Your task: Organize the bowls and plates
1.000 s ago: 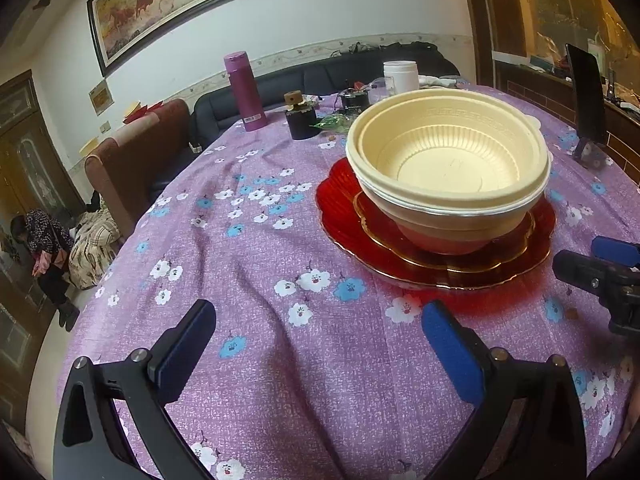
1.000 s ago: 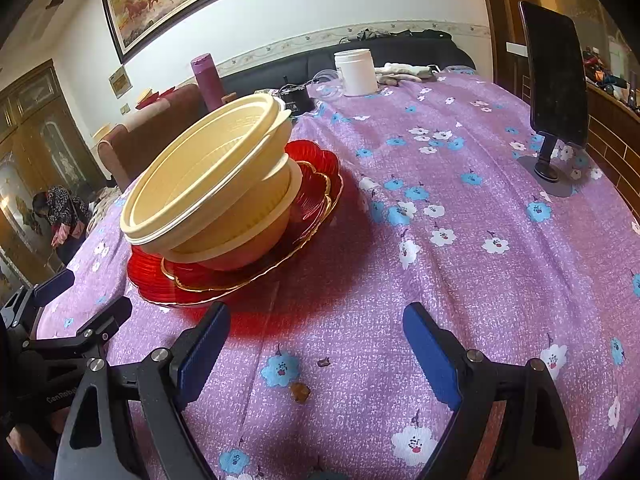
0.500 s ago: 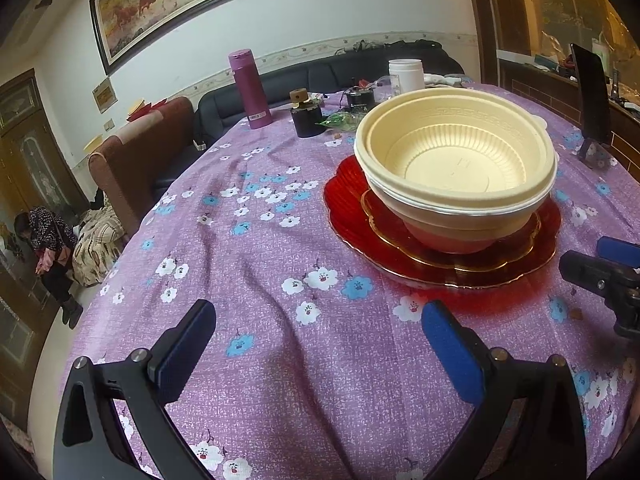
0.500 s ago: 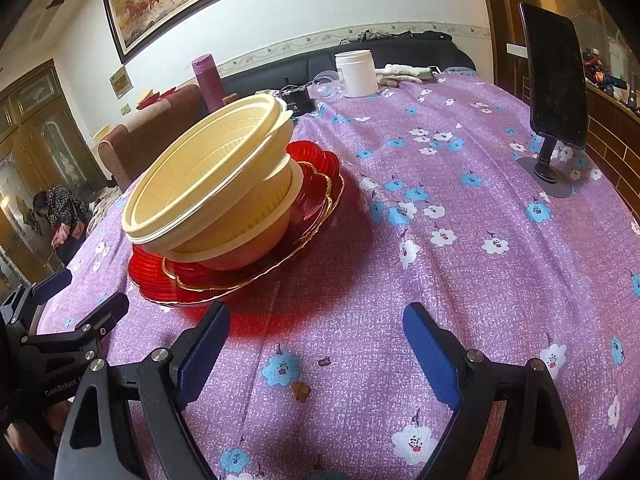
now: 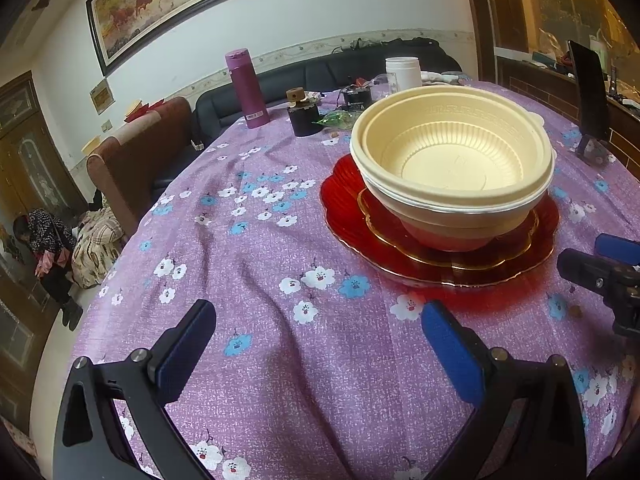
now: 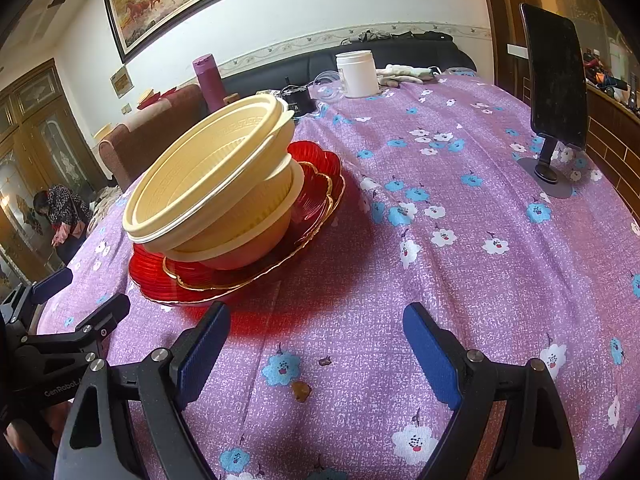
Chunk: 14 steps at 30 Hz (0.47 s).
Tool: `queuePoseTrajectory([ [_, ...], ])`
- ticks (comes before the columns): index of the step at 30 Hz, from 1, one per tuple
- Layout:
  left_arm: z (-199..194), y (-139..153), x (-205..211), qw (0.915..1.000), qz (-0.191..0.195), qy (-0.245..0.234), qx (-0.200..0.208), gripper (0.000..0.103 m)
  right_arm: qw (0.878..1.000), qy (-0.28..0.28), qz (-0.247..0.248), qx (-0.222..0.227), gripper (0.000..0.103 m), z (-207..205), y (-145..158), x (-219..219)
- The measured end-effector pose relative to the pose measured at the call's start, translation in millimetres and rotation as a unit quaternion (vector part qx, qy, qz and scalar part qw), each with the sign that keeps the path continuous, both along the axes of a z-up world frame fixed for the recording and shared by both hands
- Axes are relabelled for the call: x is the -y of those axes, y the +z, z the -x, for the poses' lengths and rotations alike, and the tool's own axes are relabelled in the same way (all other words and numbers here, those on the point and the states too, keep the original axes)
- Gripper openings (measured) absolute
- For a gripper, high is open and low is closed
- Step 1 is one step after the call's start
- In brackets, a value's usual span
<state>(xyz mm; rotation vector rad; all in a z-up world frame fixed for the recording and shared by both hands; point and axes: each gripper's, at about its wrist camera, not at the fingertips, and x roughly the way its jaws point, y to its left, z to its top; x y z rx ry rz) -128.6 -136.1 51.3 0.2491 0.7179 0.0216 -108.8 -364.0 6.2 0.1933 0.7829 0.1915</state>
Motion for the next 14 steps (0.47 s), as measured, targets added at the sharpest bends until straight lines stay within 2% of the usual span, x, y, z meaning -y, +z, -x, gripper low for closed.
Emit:
queuePoseTrajectory([
  [11,0.9,-1.0,1.1,0.9999,0.005,-0.010,-0.005,0.103,1.000,0.000,0.000,0.000,0.091,-0.1,0.0,-0.1],
  [14,5.0,1.5,3.2,0.9999,-0.003,-0.012,0.008,0.103,1.000,0.000,0.000,0.001,0.091,0.0,-0.1,0.0],
])
